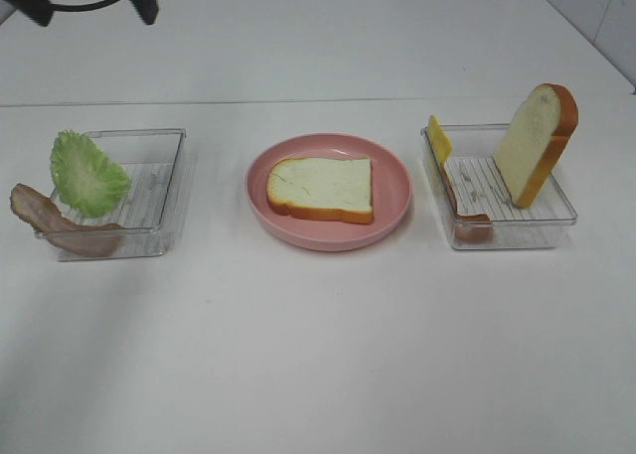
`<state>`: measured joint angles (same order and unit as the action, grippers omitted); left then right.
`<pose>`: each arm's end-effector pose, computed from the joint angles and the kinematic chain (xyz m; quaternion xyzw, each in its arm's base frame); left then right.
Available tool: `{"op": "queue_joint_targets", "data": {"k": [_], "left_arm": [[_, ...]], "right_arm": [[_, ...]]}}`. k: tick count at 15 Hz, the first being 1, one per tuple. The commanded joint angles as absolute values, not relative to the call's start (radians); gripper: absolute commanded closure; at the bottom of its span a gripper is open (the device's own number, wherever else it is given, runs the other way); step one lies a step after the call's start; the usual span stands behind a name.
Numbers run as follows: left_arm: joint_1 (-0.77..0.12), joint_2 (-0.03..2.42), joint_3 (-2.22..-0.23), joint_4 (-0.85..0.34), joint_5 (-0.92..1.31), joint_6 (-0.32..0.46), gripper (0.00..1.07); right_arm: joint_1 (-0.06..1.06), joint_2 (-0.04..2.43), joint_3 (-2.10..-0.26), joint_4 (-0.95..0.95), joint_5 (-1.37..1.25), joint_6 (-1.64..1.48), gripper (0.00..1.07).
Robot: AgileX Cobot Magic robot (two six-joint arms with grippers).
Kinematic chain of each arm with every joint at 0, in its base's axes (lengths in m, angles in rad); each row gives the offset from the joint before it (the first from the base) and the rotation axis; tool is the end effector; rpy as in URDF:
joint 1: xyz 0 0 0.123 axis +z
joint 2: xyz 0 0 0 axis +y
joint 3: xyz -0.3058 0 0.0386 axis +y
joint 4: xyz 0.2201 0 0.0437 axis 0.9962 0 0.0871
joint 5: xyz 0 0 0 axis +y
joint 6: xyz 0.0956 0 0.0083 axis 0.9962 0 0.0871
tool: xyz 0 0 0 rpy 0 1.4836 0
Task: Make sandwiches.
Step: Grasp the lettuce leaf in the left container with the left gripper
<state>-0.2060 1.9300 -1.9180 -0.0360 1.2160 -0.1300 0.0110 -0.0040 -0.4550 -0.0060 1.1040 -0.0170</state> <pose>0.3950 -0.0858 0.3496 0.0346 0.9762 -0.0532 0.2073 -0.0466 -0.0010 0.2462 -0.0121 0.8744 -0.0045 0.4851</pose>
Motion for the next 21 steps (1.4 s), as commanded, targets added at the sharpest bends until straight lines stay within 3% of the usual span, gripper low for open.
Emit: {"op": "queue_joint_targets", "data": {"k": [1,7,11,14,21], "left_arm": [[-0.149,1.908,-1.857,-0.037,1.316,-0.100,0.09],[0.066,1.908,-1.736,-0.067,1.212,-0.037,0.09],[0.075,1.967,-1.734,-0.174,1.134,0.000,0.09],[0.075,2.038,-1.734,-0.179,1.095,0.042,0.09],[0.075,2.201,-1.740,-0.224,0.952,0.042,0.09]], "right_arm": [[0.005,-0.033,-0.451,-0.006,1.099,-0.022,0.08],[0.005,-0.033,-0.451,-0.006,1.099,-0.022,0.08],[0.005,-0.033,-0.451,-0.006,1.099,-0.022,0.08],[0.005,-0.033,-0.451,-0.006,1.099,-0.022,0.08],[0.005,-0.033,-0.451,-0.006,1.099,-0.022,0.08]]}}
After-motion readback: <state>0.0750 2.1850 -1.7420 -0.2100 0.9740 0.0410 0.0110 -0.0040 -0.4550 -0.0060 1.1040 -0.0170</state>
